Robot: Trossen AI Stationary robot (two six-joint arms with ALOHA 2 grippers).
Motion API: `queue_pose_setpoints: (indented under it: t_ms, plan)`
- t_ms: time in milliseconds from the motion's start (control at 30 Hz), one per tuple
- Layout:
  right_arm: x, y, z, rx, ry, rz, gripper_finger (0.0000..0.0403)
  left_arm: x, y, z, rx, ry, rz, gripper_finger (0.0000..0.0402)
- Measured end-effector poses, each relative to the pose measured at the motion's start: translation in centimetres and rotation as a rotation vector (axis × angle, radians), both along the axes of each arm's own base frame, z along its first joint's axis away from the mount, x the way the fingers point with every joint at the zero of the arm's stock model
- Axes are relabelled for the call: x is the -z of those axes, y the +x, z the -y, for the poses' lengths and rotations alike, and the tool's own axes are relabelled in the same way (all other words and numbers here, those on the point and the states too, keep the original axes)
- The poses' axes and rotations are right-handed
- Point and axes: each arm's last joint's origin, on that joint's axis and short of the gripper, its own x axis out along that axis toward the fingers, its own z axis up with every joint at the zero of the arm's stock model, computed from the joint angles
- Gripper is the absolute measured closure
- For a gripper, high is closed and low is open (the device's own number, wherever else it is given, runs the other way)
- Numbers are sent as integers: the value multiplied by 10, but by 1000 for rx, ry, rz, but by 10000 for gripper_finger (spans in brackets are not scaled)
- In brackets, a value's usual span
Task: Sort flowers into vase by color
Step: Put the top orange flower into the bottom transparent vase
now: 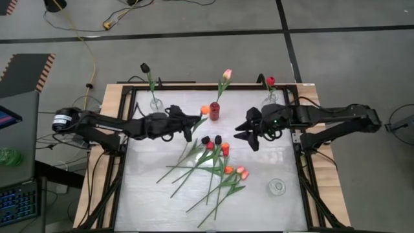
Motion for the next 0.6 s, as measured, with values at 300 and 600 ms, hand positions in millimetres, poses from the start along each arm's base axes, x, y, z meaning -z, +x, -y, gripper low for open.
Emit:
queue_pose_setpoints:
  t_ms: [300,600]
  plan:
    - [4,37,-1,-61,-119,154,205,-22,2,4,39,135,195,401]
    - [13,76,-2,-76,-190,321,205,-30,2,18,86,213,255,401]
